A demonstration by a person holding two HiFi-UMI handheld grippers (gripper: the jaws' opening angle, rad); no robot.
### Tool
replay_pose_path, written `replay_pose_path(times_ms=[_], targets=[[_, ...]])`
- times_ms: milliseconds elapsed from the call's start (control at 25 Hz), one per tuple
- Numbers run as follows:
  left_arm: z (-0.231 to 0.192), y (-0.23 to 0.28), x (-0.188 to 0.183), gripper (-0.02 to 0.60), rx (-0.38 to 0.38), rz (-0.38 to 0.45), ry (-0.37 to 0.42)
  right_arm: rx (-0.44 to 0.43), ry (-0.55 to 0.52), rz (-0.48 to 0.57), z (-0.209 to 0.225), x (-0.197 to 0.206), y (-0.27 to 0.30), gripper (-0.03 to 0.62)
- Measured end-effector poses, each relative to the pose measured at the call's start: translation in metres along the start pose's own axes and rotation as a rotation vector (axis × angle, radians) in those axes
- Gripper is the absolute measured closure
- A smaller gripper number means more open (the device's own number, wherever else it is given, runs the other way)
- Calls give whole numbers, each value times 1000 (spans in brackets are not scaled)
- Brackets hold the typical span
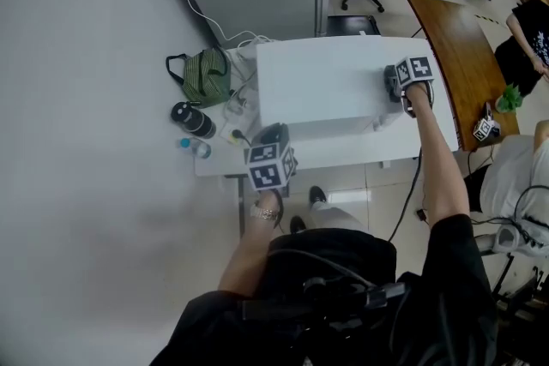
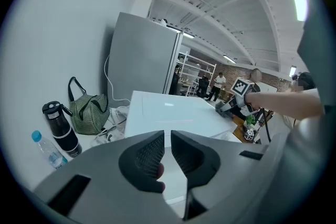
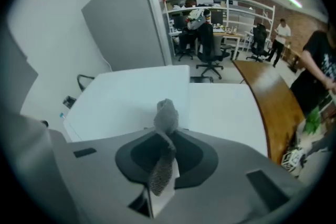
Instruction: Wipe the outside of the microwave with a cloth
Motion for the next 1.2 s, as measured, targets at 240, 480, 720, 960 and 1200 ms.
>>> replay_pose_path(times_ms=[240, 480, 720, 960, 1200], targets=[[-15, -15, 4, 537, -34, 1, -6, -61, -70, 74, -74, -20, -17, 546], [-38, -38, 4, 537, -92, 15, -10, -508, -239, 110, -347, -9, -3, 546], [-50, -52, 10, 537, -116, 28, -31, -474, -310, -53, -388, 32, 38, 546], [-31, -41, 11, 537, -66, 19, -22, -322, -192, -16, -237, 38, 22, 545], [1, -24, 7, 537, 24, 12, 9, -114, -19, 26, -65, 66, -20, 545]])
Point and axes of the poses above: the fingertips, and each gripper's own axes: y forward along the fingers, z to its right, x out of its underside, the point moved 1 cm from there along -y, backward along the fingers, and after that the axes turned 1 degree about y, right-handed, at the moved point
